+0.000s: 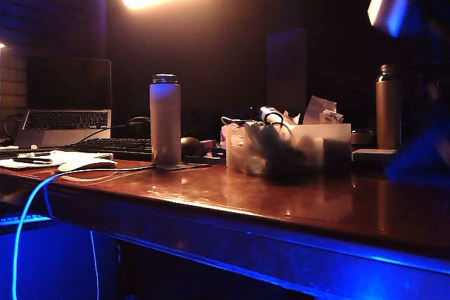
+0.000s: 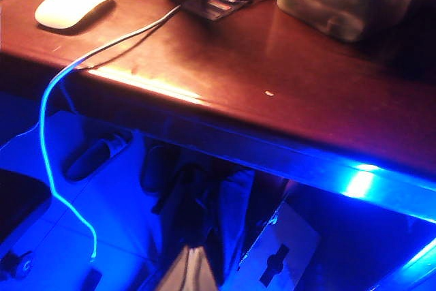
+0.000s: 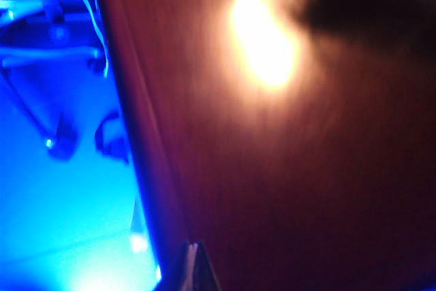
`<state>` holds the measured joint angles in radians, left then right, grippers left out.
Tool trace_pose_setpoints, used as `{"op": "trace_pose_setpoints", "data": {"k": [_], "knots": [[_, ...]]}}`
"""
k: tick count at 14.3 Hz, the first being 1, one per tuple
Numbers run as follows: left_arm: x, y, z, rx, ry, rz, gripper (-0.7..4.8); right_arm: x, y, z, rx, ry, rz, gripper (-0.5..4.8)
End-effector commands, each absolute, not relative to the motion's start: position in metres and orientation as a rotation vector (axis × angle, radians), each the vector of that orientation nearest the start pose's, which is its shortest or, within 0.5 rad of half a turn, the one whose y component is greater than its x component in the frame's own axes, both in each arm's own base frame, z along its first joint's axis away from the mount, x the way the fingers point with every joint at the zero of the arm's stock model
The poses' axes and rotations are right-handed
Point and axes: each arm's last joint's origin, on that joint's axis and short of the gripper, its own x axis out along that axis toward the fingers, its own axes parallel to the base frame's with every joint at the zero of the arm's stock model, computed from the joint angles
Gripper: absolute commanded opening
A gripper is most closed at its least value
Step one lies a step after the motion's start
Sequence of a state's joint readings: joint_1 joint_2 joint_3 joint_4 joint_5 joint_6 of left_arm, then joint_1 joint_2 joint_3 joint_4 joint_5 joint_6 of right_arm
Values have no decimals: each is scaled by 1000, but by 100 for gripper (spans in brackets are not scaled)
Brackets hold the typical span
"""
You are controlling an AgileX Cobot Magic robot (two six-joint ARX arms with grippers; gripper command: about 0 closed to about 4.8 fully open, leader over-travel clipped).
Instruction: Pick up the liquid glue and place it into the translucent box.
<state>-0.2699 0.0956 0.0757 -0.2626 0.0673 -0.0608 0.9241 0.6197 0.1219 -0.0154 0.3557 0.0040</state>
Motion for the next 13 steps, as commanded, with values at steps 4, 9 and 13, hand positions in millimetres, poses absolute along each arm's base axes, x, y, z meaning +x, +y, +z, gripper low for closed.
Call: {"op": "trace_pose_setpoints", "data": {"k": [4, 9, 13], "knots": [[91, -27, 152, -26, 342, -328, -5, 84, 94, 128, -274, 459, 532, -1], [91, -27, 152, -26, 342, -328, -5, 87, 98, 137, -207, 367, 539, -1], [91, -27, 152, -26, 342, -328, -5, 89, 92, 145, -157, 311, 538, -1]]}}
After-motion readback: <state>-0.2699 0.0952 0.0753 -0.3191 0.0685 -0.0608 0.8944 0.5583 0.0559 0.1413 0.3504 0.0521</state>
